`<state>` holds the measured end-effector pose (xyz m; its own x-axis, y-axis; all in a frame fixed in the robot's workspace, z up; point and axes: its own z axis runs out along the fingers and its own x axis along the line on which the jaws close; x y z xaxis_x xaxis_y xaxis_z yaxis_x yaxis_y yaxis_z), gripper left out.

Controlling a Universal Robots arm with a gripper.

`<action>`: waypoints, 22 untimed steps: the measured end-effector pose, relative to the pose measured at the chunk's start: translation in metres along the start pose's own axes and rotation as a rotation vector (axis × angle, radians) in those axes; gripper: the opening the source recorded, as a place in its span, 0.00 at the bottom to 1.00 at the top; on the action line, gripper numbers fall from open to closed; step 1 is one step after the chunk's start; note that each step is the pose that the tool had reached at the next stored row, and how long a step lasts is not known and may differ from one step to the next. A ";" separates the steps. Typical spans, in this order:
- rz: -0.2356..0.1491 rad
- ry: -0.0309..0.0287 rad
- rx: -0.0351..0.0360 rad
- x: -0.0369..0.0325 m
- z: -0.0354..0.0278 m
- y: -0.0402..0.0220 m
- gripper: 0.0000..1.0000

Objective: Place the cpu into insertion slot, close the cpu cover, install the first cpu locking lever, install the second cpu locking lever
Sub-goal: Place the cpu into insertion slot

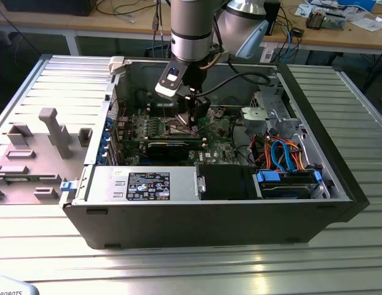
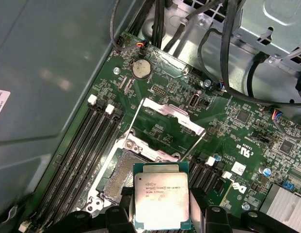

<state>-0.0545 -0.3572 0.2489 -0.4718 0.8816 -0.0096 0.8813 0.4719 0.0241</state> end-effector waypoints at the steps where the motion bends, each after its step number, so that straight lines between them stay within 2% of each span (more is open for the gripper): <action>1: 0.001 0.0000 0.0000 0.0000 0.0000 0.0000 0.54; 22: 0.041 -0.0010 0.0003 0.0000 0.0010 -0.0001 0.54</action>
<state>-0.0546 -0.3572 0.2479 -0.4349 0.9004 -0.0096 0.9001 0.4350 0.0241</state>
